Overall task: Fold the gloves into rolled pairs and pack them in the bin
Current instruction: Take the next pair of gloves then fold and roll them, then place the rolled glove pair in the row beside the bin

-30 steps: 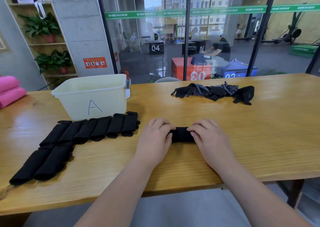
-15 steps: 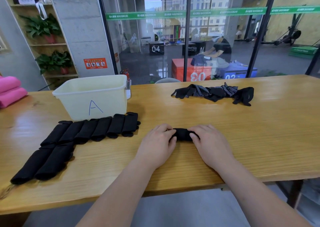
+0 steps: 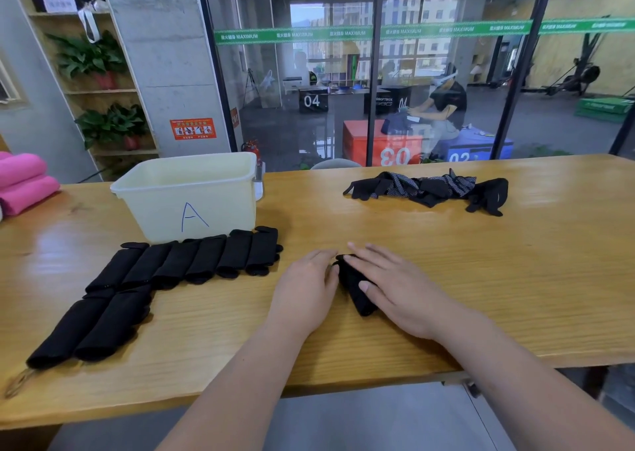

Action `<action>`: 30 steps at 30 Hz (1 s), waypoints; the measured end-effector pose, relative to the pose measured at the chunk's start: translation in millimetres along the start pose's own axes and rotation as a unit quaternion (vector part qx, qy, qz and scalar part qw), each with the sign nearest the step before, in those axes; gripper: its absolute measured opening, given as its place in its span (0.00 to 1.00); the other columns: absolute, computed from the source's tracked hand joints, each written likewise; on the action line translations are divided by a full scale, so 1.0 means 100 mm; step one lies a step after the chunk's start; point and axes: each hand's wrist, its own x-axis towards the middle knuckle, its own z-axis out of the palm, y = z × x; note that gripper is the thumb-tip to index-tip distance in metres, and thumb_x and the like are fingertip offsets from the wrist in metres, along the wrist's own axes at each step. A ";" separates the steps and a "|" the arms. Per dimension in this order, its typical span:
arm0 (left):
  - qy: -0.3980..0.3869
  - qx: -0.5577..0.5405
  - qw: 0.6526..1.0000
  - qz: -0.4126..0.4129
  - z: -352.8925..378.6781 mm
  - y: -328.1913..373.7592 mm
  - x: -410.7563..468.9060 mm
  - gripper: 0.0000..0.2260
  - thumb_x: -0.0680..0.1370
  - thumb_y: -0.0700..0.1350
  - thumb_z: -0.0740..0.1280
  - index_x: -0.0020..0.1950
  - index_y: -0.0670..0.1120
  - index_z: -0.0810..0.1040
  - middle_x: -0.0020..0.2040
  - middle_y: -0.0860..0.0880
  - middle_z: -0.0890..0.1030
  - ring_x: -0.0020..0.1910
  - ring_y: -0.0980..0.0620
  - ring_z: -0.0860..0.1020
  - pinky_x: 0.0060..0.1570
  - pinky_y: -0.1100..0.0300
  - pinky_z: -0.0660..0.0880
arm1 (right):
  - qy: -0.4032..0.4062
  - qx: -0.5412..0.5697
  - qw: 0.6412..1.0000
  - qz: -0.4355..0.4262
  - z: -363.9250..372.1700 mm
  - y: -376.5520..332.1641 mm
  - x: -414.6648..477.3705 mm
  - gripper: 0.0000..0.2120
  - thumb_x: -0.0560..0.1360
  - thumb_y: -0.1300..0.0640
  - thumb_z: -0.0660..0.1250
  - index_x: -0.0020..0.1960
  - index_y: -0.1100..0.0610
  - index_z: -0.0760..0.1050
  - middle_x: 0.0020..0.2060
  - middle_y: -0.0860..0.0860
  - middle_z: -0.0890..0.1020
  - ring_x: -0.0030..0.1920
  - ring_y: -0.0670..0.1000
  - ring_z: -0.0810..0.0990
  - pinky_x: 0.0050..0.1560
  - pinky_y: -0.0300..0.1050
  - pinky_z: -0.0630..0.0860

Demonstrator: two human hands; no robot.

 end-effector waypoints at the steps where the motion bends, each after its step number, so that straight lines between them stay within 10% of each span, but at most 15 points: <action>1: 0.000 -0.001 1.000 -0.005 0.00 -0.01 0.00 0.18 0.87 0.50 0.62 0.76 0.50 0.76 0.72 0.53 0.79 0.68 0.53 0.77 0.65 0.60 0.74 | -0.031 0.005 0.999 0.010 0.03 -0.02 0.03 0.27 0.88 0.42 0.47 0.86 0.41 0.50 0.84 0.35 0.47 0.84 0.43 0.45 0.82 0.49 0.54; 30: -0.102 0.134 0.983 -0.069 -0.81 -0.49 -0.67 0.25 0.85 0.61 0.62 0.82 0.56 0.67 0.83 0.55 0.64 0.83 0.52 0.58 0.81 0.48 0.58 | -0.065 0.091 0.993 0.035 0.02 -0.90 0.07 0.29 0.86 0.40 0.56 0.85 0.44 0.56 0.84 0.42 0.57 0.84 0.48 0.50 0.83 0.53 0.52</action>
